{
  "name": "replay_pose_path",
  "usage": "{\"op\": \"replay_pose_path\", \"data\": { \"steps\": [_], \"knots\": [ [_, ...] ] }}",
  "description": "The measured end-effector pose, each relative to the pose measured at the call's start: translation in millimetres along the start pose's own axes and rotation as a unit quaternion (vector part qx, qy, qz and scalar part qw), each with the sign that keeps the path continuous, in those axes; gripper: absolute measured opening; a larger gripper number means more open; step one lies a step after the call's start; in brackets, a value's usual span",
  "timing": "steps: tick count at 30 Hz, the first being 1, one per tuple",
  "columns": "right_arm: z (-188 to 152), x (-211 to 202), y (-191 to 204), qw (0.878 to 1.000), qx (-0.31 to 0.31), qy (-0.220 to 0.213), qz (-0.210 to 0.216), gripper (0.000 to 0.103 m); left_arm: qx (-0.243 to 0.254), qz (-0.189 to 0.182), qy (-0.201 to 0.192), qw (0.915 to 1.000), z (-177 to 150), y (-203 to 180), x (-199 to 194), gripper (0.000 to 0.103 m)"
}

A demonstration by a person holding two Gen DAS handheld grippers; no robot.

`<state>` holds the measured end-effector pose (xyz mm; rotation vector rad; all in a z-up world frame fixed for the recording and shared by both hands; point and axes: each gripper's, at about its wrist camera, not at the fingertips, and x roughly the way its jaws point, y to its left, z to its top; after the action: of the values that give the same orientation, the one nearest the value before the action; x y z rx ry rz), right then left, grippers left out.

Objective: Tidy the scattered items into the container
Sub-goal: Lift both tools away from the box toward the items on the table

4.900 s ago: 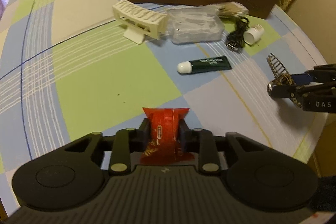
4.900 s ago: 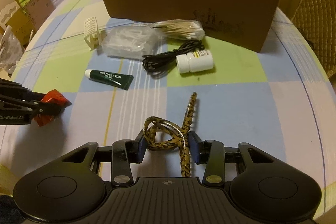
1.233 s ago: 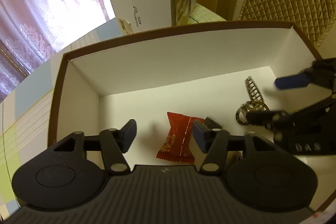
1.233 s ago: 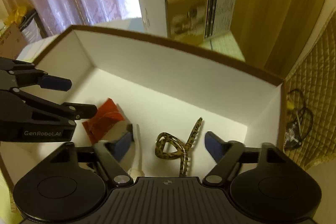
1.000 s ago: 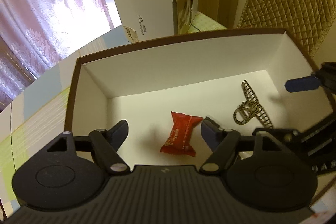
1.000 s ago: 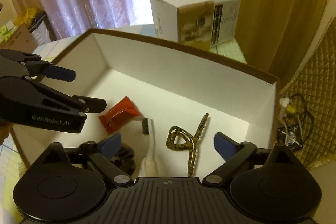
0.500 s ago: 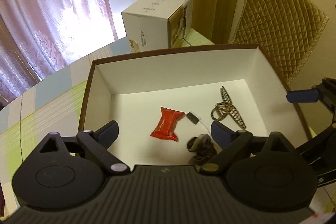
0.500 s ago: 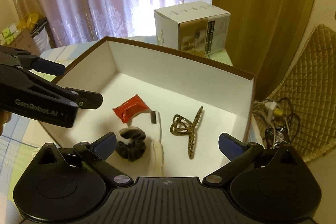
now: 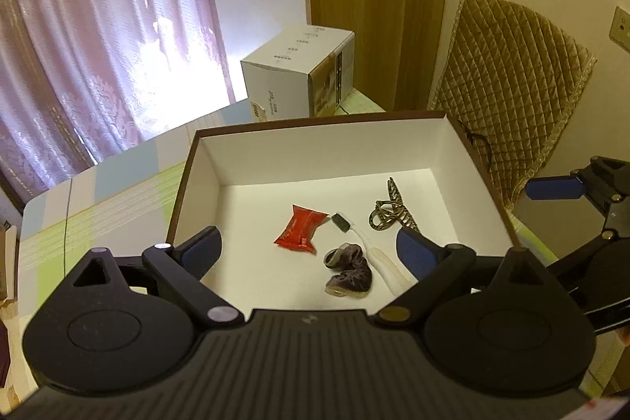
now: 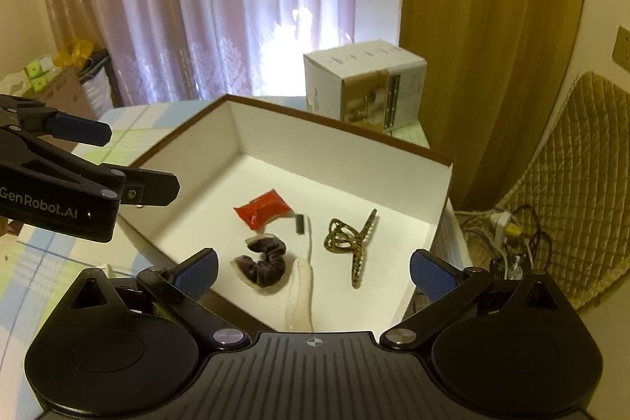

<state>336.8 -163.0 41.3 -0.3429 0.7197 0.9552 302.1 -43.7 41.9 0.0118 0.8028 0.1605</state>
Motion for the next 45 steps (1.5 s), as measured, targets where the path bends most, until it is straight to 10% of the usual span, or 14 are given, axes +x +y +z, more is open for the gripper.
{"op": "replay_pose_path", "data": {
  "steps": [22,45],
  "knots": [
    [-39,-56,27,0.999,-0.012,-0.034,0.030,0.101,-0.019,0.016,-0.031,0.9992,-60,-5,-74,0.094],
    [-131,-35,62,0.997,0.005,0.062,0.040,0.101,-0.038,0.037,0.033,0.9980,-177,30,-86,0.092]
  ]
}}
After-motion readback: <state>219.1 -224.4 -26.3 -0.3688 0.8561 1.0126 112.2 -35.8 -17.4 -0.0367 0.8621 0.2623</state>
